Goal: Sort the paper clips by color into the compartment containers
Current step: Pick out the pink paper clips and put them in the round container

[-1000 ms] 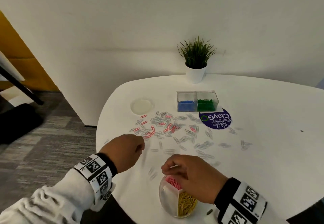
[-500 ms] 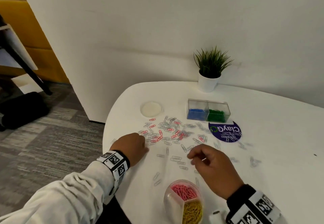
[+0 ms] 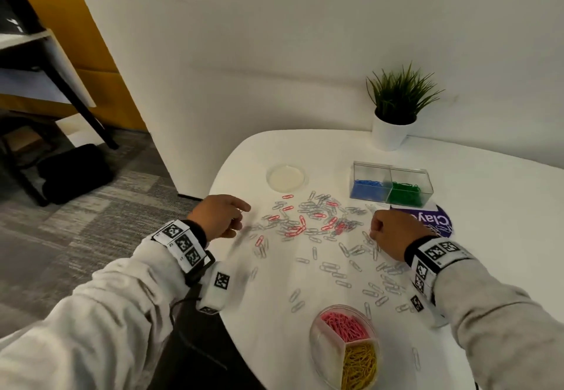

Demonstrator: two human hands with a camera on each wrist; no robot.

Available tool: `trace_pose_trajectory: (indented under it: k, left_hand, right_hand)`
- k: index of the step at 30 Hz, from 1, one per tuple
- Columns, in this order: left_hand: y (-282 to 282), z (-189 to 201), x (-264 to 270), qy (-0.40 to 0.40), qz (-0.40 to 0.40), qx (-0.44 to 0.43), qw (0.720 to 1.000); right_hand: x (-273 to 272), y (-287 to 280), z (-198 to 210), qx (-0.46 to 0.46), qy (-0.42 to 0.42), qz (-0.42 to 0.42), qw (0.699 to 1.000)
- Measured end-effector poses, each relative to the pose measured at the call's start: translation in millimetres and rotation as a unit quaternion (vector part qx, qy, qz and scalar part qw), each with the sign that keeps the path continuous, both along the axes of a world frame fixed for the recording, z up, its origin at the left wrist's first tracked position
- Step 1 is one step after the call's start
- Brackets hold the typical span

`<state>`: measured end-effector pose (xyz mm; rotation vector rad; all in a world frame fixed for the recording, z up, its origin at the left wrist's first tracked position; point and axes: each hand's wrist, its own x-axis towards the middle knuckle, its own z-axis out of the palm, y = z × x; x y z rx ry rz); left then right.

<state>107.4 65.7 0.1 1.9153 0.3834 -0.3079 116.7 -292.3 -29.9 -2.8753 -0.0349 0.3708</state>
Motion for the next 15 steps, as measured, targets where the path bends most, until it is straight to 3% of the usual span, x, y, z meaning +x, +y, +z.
trace_pose_trajectory:
  k: [3,5,7,10,12,15]
  left_hand:
    - [5.0,-2.8,-1.8,0.055,0.040,-0.015,0.998]
    - [4.8,-9.2,-1.9,0.049,-0.039,0.079,0.995]
    - [0.3,-15.2,-2.3,-0.015,-0.148,0.226,0.963]
    - [-12.9,-19.2,-6.2,-0.073,-0.224,0.378,0.895]
    - [-18.9,-23.5,-7.0,-0.075,-0.248,0.436,0.862]
    - [-21.6,-25.5,-7.0,-0.073,-0.249,0.454,0.853]
  right_hand:
    - [-2.8,-2.0,2.6,0.012,0.001,0.001,1.000]
    - [-4.4,-2.5,9.4,0.042,-0.027,-0.014,0.999]
    - [-4.3,0.7,15.1,0.085,-0.051,-0.026,0.995]
    - [-0.9,17.0,18.2,0.125,-0.033,0.005,0.992]
    - [2.7,30.1,17.7,0.137,-0.011,0.035,0.990]
    - [10.4,42.4,15.8,0.092,0.000,0.074,0.993]
